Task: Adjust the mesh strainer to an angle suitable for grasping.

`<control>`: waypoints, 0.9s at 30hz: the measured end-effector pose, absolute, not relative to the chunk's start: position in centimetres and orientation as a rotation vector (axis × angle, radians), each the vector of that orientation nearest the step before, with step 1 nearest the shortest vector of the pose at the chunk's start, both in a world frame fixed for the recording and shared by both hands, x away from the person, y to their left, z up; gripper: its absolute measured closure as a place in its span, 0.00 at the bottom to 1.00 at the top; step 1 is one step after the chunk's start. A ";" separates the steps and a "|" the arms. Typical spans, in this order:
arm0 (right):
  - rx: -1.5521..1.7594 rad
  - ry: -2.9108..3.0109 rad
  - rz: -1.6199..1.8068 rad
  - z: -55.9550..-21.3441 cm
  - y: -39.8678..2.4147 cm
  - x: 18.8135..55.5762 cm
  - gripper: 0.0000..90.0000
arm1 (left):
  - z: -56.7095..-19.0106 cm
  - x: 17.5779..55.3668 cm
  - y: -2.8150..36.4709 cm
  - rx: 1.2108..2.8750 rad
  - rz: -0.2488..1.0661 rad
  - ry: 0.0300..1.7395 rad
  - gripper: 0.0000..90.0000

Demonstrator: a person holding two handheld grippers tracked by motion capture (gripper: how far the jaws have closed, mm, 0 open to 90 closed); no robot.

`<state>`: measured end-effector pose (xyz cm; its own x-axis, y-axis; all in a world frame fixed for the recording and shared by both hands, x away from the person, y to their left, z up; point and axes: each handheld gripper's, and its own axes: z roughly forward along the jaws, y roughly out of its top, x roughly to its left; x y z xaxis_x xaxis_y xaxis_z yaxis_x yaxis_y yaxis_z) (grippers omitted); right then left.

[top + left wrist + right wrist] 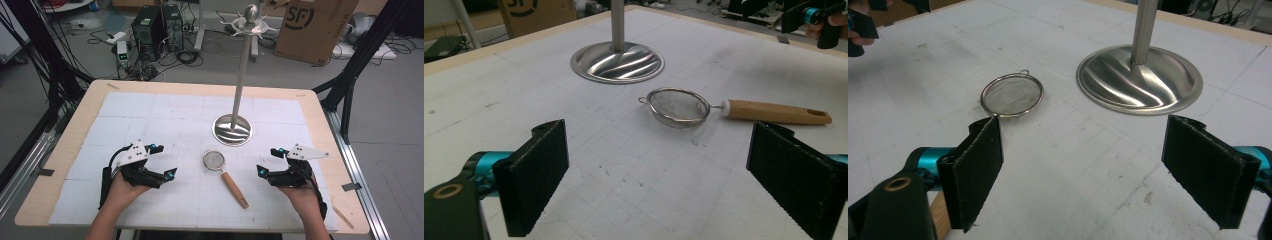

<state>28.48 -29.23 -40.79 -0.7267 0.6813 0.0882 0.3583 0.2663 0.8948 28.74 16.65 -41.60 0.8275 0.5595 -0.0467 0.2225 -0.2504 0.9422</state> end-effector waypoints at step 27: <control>0.967 2.376 1.351 -42.2 -24.3 28.1 0.35 | -41.8 29.0 16.6 1.840 0.358 0.595 0.12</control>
